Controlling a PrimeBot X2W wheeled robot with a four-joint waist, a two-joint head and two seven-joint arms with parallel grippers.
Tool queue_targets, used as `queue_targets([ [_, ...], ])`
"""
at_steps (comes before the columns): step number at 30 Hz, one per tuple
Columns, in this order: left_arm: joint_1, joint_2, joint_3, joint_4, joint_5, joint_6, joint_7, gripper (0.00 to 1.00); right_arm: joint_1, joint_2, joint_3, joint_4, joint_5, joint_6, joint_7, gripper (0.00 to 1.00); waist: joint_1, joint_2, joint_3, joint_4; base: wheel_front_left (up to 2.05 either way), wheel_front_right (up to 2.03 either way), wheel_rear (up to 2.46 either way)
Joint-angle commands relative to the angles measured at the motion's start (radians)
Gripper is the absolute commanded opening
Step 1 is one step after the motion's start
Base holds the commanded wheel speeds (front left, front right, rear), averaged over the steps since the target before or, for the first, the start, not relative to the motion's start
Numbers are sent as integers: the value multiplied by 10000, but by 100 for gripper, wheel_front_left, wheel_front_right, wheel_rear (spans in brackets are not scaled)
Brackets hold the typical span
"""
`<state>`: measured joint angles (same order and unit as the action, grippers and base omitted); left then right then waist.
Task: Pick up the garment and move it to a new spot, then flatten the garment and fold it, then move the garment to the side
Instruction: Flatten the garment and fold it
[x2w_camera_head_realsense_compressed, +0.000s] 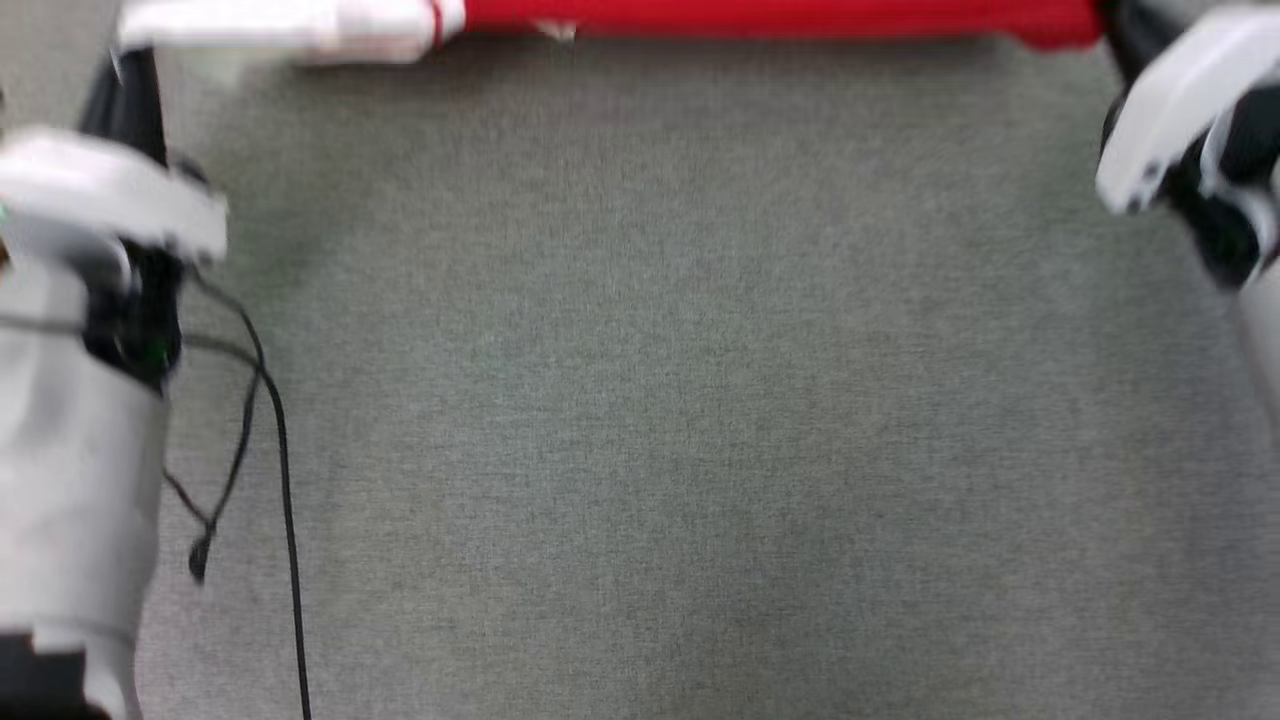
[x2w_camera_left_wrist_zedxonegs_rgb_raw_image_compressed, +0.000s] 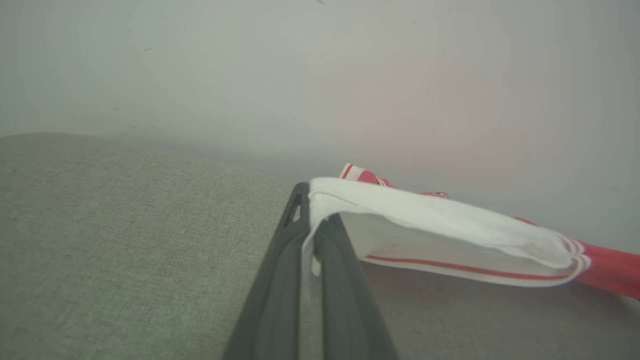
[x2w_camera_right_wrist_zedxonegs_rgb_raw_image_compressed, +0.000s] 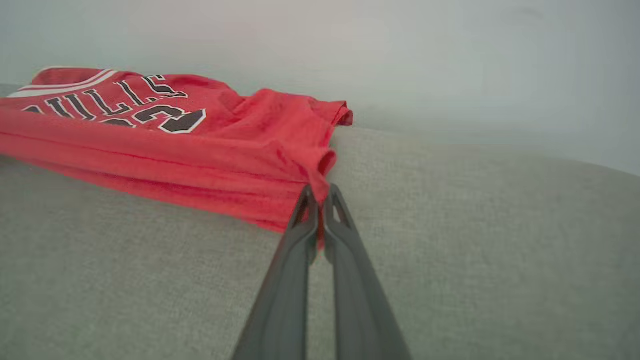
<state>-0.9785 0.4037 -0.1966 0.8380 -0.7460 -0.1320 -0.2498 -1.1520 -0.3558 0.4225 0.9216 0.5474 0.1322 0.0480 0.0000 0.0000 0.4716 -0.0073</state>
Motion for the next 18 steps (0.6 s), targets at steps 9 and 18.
queue_targets([
  [9,4446,-42,685,-1921,-315,285,-171,0,3399,-755,636,-978,1077,-32,-426,0,0,0,-2248,-60,0,0,0],
  [18,8159,-531,600,-4000,-561,1020,83,0,6471,-789,245,-1981,1307,-27,-734,0,0,0,-3721,69,0,0,0],
])
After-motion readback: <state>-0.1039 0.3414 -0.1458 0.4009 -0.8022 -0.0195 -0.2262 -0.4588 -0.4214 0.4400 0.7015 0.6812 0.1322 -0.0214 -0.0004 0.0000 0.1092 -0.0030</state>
